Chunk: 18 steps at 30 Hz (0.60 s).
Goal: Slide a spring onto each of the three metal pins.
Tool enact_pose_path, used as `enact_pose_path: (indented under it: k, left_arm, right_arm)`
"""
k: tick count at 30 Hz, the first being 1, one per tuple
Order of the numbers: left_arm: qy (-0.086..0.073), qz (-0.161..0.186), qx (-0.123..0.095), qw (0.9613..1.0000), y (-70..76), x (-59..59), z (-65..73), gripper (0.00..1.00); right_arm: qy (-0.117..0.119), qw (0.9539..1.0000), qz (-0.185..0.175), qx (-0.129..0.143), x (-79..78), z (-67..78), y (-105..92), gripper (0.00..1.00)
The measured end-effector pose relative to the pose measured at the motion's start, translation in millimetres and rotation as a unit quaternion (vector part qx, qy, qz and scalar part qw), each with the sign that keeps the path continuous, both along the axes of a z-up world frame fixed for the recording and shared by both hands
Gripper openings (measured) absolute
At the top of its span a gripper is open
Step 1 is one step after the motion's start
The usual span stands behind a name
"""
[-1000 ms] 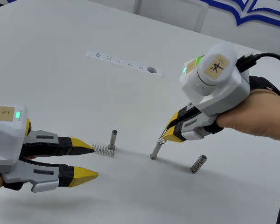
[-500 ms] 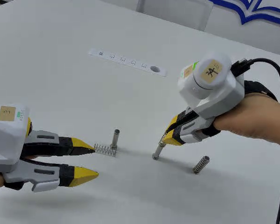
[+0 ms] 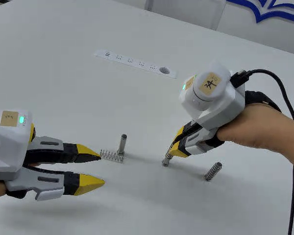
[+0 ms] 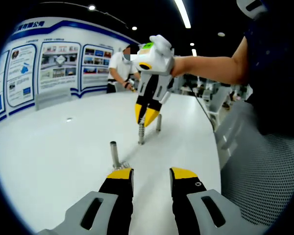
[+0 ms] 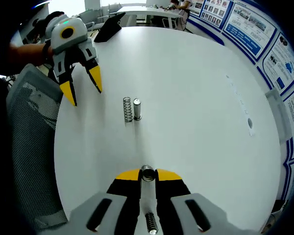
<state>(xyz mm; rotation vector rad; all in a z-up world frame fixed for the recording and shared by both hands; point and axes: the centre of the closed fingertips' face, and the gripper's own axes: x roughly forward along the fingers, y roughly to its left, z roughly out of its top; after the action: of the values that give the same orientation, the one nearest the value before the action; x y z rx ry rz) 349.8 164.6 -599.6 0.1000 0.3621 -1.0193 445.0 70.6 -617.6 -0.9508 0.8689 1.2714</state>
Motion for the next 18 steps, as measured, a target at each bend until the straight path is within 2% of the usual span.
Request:
enact_pose_path:
  k: [8,18]
  left_arm:
    - [0.003,0.004,-0.001,1.0,1.7,-0.5,-1.8,0.3]
    - [0.005,0.005,-0.001,1.0,1.6,-0.4,-3.0,0.3]
  right_arm:
    - [0.006,0.9999,0.0,-0.011,0.3,-12.1,-1.9,0.12]
    - [0.012,0.9998,-0.005,-0.015,-0.4,-19.8,-3.5,0.12]
